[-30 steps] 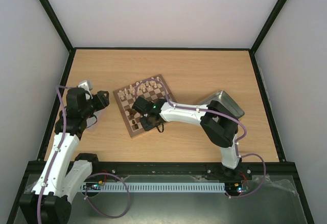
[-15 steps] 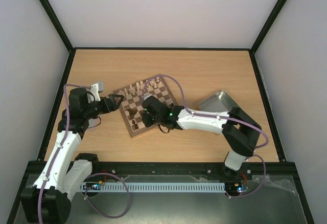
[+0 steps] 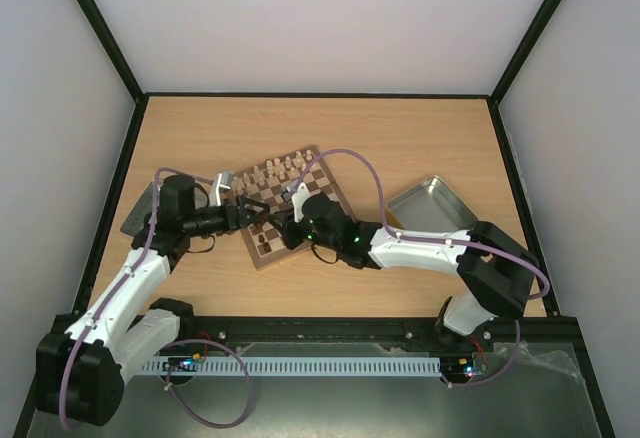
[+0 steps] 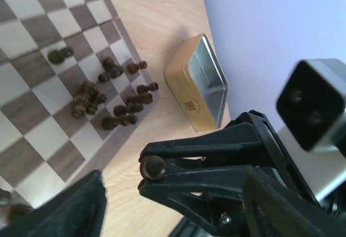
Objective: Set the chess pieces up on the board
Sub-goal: Place the chess piece on the chessboard, then pick up the chess piece from the chessboard, then place the chess piece on the chessboard, then pick up the chess piece from the chessboard.
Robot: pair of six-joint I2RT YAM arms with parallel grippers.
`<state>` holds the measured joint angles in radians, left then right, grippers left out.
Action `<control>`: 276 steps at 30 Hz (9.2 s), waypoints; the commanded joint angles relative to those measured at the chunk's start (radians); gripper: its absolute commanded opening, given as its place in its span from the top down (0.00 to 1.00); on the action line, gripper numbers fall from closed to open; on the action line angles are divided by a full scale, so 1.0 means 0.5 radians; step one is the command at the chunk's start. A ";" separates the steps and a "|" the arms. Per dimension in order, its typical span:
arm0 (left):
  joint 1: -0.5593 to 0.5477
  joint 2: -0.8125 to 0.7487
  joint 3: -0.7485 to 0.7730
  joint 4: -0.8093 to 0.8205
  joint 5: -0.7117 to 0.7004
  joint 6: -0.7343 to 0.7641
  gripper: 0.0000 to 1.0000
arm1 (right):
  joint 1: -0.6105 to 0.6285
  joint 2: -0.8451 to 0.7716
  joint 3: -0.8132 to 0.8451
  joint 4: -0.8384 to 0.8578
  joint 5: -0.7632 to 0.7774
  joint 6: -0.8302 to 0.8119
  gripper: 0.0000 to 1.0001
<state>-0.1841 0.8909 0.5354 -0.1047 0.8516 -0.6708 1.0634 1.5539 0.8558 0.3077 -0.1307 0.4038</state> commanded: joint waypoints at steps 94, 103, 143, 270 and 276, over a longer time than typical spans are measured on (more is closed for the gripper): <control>-1.074 0.970 0.492 -0.552 -1.986 0.428 0.79 | -0.183 -0.412 -0.253 -0.287 1.003 0.628 0.49; -0.910 0.751 0.572 -0.481 -1.884 0.335 0.66 | -0.260 -0.196 0.093 -0.545 0.562 0.471 0.50; -0.635 -0.327 0.350 -0.607 -2.222 0.307 0.47 | -0.280 1.046 1.322 -1.494 0.637 0.299 0.78; -0.611 -0.675 0.291 -0.721 -2.728 0.090 0.45 | 0.002 0.812 1.286 -1.006 0.262 0.336 0.95; -0.611 -0.670 0.281 -0.703 -2.690 0.091 0.45 | -0.018 0.568 1.015 -1.057 0.521 0.362 0.95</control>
<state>-0.4942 0.5583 0.6888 -0.4595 -0.4973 -0.6182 1.0607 1.9202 1.4357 -0.2142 0.0101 0.5671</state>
